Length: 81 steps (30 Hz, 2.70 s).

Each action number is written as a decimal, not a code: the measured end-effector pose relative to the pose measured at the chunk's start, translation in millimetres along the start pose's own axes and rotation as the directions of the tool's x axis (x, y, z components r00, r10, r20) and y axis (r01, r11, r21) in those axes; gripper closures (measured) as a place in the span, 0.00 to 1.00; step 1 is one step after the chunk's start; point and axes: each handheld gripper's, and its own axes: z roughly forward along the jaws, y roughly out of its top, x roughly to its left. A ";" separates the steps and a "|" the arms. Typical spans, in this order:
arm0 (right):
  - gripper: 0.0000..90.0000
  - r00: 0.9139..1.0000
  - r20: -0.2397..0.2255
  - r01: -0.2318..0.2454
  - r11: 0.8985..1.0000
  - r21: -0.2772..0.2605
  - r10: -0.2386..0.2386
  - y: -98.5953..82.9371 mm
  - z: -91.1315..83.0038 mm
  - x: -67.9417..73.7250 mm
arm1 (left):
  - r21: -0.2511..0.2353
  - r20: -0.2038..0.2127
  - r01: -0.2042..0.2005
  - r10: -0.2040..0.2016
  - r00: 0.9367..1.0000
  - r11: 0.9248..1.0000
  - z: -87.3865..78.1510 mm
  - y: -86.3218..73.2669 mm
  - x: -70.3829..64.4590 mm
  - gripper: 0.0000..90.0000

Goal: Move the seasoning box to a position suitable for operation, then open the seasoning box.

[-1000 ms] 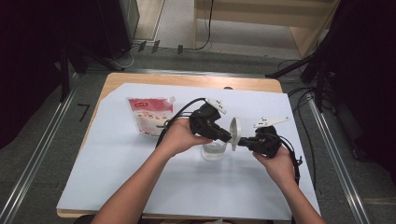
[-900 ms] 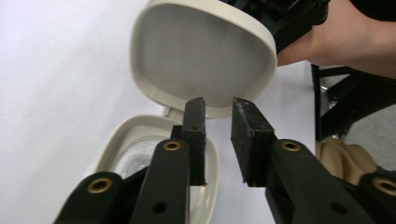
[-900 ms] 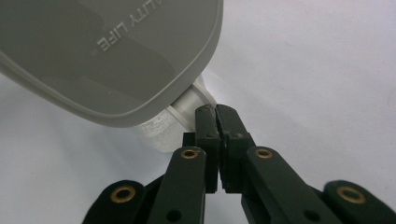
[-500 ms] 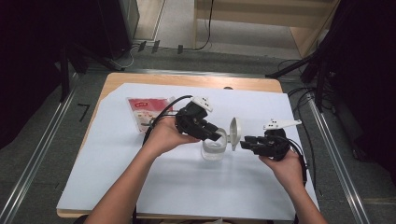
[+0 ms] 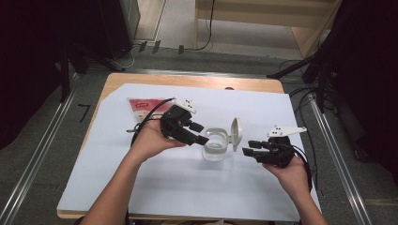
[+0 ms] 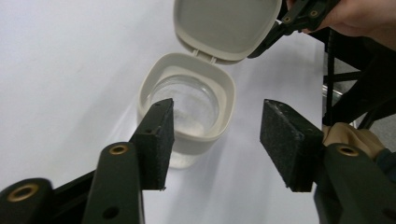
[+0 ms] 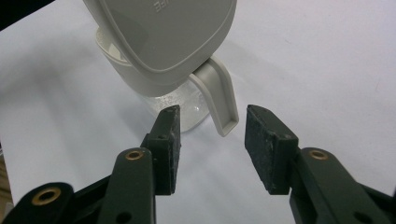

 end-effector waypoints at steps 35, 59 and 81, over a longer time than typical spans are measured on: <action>0.54 1.000 -0.015 -0.003 1.000 0.007 0.003 4.1 7.0 -8.4 | -0.029 -0.067 0.118 -0.120 0.991 0.993 -63.0 -55.9 32.3 0.49; 0.53 1.000 -0.013 -0.007 1.000 0.010 0.007 9.2 11.0 -10.2 | -0.068 -0.165 0.190 -0.199 0.966 0.979 -98.8 -91.4 45.9 0.51; 0.52 1.000 -0.023 0.012 1.000 0.021 -0.011 9.1 13.7 -7.7 | -0.134 -0.259 0.290 -0.316 0.913 0.948 -137.1 -119.7 71.0 0.49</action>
